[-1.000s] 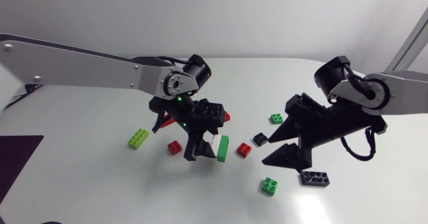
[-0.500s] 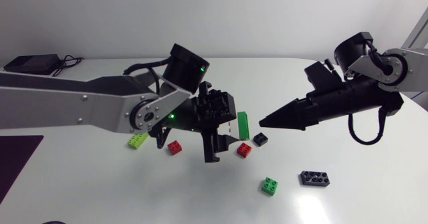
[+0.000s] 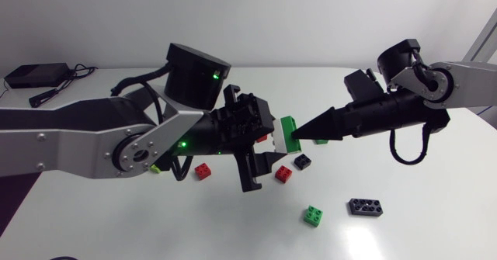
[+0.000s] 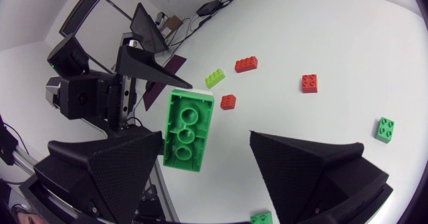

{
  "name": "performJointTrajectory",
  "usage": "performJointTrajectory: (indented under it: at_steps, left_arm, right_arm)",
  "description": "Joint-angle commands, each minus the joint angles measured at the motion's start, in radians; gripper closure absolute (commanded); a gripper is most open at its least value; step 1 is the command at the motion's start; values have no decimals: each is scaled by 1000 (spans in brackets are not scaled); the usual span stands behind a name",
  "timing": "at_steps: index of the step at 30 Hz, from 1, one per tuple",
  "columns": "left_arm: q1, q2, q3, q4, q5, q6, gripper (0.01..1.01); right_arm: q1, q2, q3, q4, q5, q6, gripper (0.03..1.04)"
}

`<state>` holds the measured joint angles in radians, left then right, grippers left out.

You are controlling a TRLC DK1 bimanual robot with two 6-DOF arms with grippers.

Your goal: Separate the duplo bricks

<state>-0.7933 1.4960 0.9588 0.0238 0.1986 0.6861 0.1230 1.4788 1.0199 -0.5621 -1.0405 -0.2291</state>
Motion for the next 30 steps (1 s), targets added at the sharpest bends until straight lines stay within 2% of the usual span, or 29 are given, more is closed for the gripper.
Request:
performJointTrajectory:
  at_steps: [1,5,10,16,18,22,25,27,30]
  left_arm:
    - [-3,-16,-29,25,1,-19,789]
    - [-1,-10,-42,47,1,-17,790]
    - [2,-10,-38,50,1,-17,789]
    - [3,-10,-34,50,1,-16,789]
    - [3,-8,-31,50,-1,-16,789]
    - [3,-10,-28,50,1,-16,789]
    - [3,-11,-28,50,1,-16,789]
    - [0,-14,-28,50,1,-17,789]
    - [-4,-22,-29,50,1,-17,789]
  right_arm:
    - [20,-26,-4,27,-6,62,136]
    - [35,-37,-17,59,-3,88,164]
    - [43,-43,-24,79,5,103,298]
    - [53,-51,-35,99,14,123,377]
    - [56,-54,-40,107,20,126,489]
    - [58,-54,-52,122,22,132,625]
    - [64,-52,-63,128,23,132,626]
    - [66,-52,-67,131,23,132,677]
    - [69,-52,-70,131,22,131,690]
